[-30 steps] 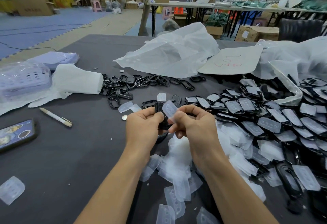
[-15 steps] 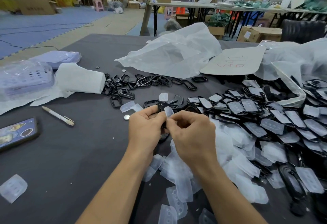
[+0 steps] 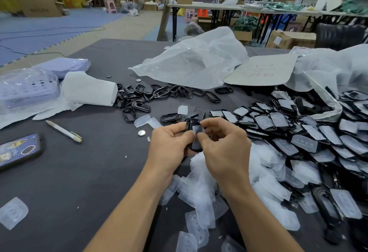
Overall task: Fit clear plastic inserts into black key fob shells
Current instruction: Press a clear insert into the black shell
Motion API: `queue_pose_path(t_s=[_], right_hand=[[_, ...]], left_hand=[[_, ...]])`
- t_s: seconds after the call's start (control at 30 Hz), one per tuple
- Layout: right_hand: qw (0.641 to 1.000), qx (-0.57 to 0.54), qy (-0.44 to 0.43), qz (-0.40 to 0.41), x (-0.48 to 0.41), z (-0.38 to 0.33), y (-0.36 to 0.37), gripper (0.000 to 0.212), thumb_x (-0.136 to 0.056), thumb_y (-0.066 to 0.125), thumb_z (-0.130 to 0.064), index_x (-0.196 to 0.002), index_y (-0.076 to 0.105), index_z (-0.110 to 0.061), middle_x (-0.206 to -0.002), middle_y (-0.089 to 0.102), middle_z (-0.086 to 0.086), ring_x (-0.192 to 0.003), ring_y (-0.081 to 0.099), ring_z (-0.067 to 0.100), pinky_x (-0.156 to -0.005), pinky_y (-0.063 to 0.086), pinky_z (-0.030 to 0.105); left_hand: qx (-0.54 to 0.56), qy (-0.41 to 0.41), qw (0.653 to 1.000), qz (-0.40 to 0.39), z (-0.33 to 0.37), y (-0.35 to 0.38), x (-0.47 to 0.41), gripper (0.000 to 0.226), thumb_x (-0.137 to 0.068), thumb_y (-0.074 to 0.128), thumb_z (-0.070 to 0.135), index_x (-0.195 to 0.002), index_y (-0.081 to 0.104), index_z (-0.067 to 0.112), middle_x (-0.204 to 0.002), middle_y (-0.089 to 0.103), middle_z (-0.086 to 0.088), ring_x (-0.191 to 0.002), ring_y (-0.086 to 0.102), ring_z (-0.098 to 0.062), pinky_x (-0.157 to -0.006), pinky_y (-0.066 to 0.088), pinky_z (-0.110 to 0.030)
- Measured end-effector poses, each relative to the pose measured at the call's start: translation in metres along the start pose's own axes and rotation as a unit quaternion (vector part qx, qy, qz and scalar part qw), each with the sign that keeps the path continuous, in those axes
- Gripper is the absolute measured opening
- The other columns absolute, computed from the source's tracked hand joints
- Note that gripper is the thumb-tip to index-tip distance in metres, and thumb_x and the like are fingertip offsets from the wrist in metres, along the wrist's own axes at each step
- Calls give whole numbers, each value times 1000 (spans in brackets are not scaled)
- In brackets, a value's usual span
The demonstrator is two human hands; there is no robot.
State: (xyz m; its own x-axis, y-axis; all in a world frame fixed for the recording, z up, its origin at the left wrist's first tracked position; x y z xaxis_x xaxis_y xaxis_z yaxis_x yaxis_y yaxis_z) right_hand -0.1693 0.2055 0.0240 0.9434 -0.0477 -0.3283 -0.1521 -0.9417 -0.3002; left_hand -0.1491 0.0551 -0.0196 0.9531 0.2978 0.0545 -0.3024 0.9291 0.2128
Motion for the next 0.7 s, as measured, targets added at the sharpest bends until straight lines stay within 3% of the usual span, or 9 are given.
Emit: queue_pose_path(t_s=[0.1, 0.2, 0.27, 0.4, 0.47, 0.53, 0.6, 0.7], right_hand=[[999, -39, 16, 7, -2, 3, -1, 18, -80, 82, -9, -76, 76, -26, -69, 72, -16, -63, 67, 3, -61, 52, 15], [992, -112, 66, -5, -7, 13, -1, 20, -80, 80, -3, -71, 75, -20, -66, 73, -6, -58, 63, 6, -61, 54, 22], [988, -129, 81, -23, -7, 16, 1, 19, -80, 79, -3, -72, 75, -19, -67, 72, -4, -59, 62, 8, -62, 53, 24], [998, -23, 54, -34, -8, 14, 0, 13, -79, 83, -17, -74, 74, -24, -68, 73, -12, -64, 68, 4, -65, 56, 21], [999, 3, 41, -33, -6, 11, 1, 14, -81, 82, -19, -71, 74, -24, -66, 72, -13, -63, 69, 6, -66, 57, 25], [1000, 4, 18, -6, -4, 5, -2, 18, -83, 81, -17, -68, 73, -24, -63, 71, -15, -60, 66, 5, -62, 54, 21], [1000, -28, 13, 7, -3, 3, -3, 19, -84, 80, -13, -68, 73, -23, -63, 70, -13, -57, 62, 5, -58, 50, 17], [982, -160, 83, -48, -6, 11, 6, 19, -85, 78, -5, -69, 74, -17, -60, 66, -4, -52, 52, 11, -55, 47, 22]], left_hand=[[-26, 9, 999, 26, 0, -3, 1, 25, -97, 65, 2, -94, 83, 19, -81, 80, -13, -66, 76, -23, -56, 62, -34], [-53, 11, 997, 46, -3, -6, 1, 31, -98, 64, 3, -94, 83, 27, -83, 81, -10, -80, 79, -32, -72, 66, -45], [-54, 10, 998, 44, -3, -4, 1, 27, -98, 65, 3, -96, 83, 22, -84, 81, -10, -82, 79, -32, -70, 66, -42], [-35, 2, 999, 38, -4, -3, 1, 20, -98, 66, 4, -101, 82, 16, -84, 81, -10, -73, 78, -23, -52, 55, -22], [-28, 1, 999, 34, -5, -2, 1, 20, -98, 66, 5, -98, 82, 17, -84, 81, -11, -75, 78, -26, -53, 55, -21], [-33, 0, 998, 50, -6, -4, 1, 20, -97, 67, 5, -97, 82, 18, -83, 80, -11, -74, 78, -25, -52, 55, -22], [-53, 7, 996, 70, -6, -8, -1, 31, -95, 64, 0, -90, 83, 24, -80, 80, -8, -73, 78, -24, -57, 60, -28], [-55, 11, 995, 79, -6, -10, -2, 42, -94, 62, -2, -83, 83, 33, -77, 80, -6, -70, 77, -22, -60, 62, -30]])
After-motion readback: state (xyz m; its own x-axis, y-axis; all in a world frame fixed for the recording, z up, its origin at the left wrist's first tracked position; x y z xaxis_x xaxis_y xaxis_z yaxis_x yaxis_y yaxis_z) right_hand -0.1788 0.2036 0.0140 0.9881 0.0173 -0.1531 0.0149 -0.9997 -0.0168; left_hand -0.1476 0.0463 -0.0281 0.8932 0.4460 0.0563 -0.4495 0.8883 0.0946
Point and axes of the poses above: each hand's wrist, its own x-axis away from the middle knuckle, its own y-axis out of the palm, z = x × y, the point moved 9 cm from there along -x, towards the middle knuckle
